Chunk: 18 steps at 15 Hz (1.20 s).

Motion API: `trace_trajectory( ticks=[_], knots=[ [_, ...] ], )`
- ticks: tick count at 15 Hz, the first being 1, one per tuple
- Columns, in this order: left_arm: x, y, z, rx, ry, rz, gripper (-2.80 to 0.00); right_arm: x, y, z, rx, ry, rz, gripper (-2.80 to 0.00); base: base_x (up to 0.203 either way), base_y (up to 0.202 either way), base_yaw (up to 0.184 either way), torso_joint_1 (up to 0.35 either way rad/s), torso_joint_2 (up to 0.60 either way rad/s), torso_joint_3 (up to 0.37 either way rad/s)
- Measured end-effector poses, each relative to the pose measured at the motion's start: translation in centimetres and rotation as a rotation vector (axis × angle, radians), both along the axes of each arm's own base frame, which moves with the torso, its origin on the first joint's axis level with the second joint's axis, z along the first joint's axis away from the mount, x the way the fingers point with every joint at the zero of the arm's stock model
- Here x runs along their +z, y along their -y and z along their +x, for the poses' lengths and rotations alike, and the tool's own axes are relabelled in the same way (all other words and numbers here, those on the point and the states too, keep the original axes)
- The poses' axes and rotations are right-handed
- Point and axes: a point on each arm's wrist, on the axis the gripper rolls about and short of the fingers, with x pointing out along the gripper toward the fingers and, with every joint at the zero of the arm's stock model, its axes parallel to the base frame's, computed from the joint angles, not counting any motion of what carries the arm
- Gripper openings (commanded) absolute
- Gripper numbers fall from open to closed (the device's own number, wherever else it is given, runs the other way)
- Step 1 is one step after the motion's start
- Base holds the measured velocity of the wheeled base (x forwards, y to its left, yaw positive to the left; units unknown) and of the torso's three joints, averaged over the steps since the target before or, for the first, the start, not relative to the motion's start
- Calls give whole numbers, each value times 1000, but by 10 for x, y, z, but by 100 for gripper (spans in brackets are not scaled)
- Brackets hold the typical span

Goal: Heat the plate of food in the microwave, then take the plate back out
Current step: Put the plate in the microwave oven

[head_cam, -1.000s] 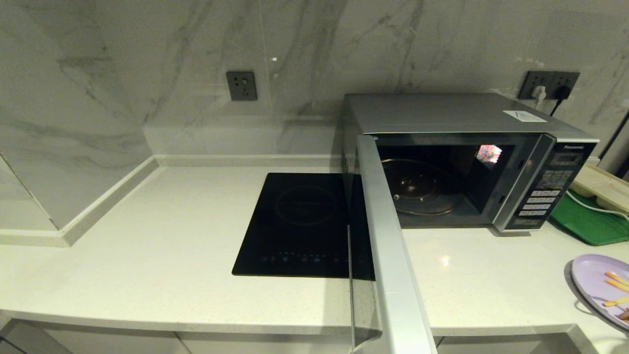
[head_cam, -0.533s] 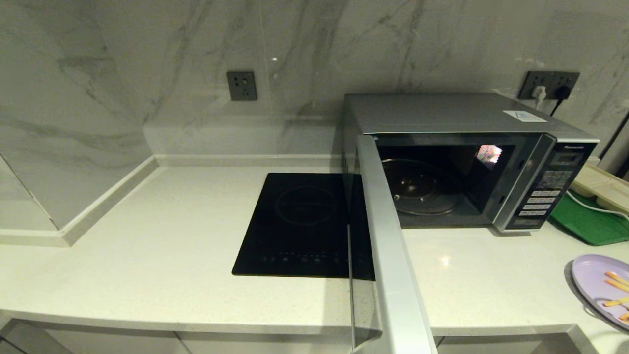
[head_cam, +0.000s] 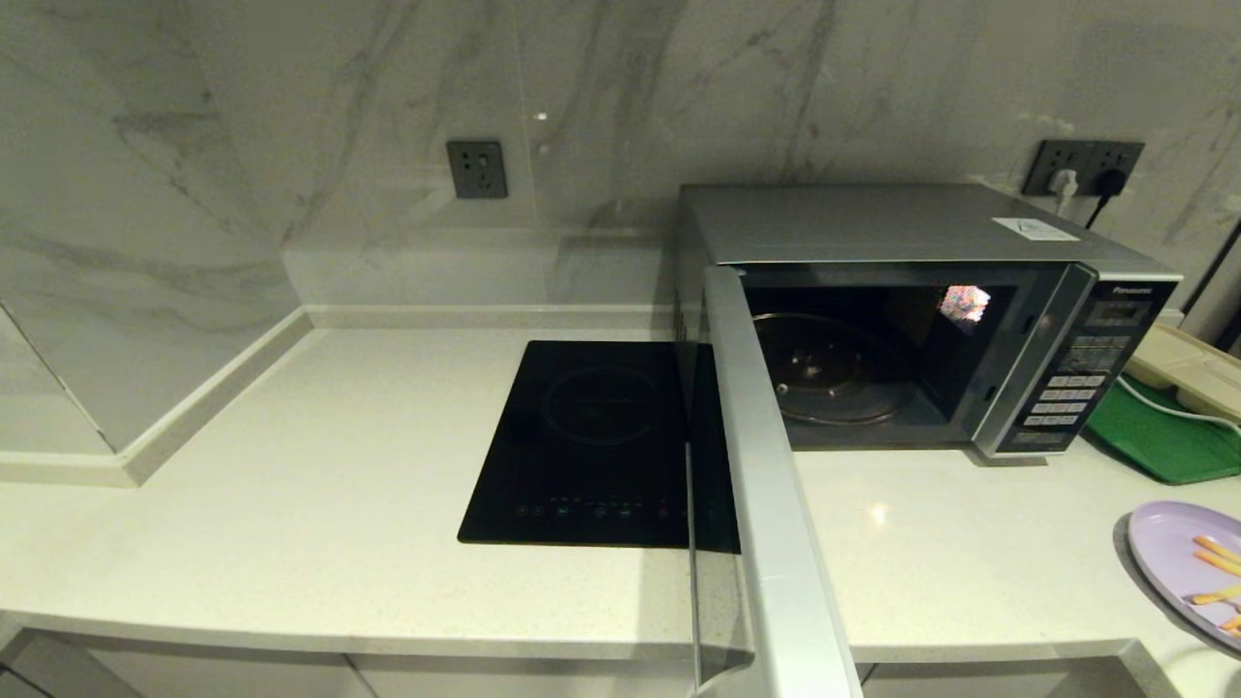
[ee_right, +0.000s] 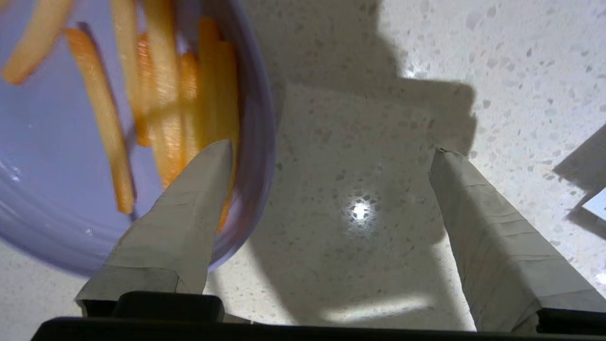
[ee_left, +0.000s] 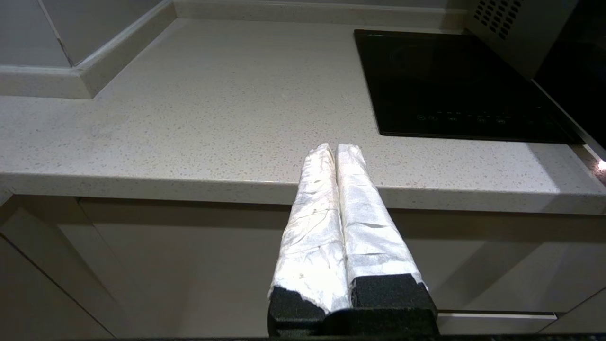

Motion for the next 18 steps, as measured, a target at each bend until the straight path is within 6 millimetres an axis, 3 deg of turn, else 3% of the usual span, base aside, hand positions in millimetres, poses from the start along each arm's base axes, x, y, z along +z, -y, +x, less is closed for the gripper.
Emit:
trace_trajectory(
  ticks=[13, 14, 18],
  knots=[
    [0, 0, 0, 0, 0, 0, -280, -14, 3, -1, -11, -24, 25, 0, 0, 0, 0, 0, 0, 0],
    [0, 0, 0, 0, 0, 0, -280, -14, 3, -1, -11, -25, 26, -280, 0, 0, 0, 0, 0, 0],
    [0, 0, 0, 0, 0, 0, -280, -16, 4, -1, -12, -28, 27, -280, 0, 0, 0, 0, 0, 0]
  ],
)
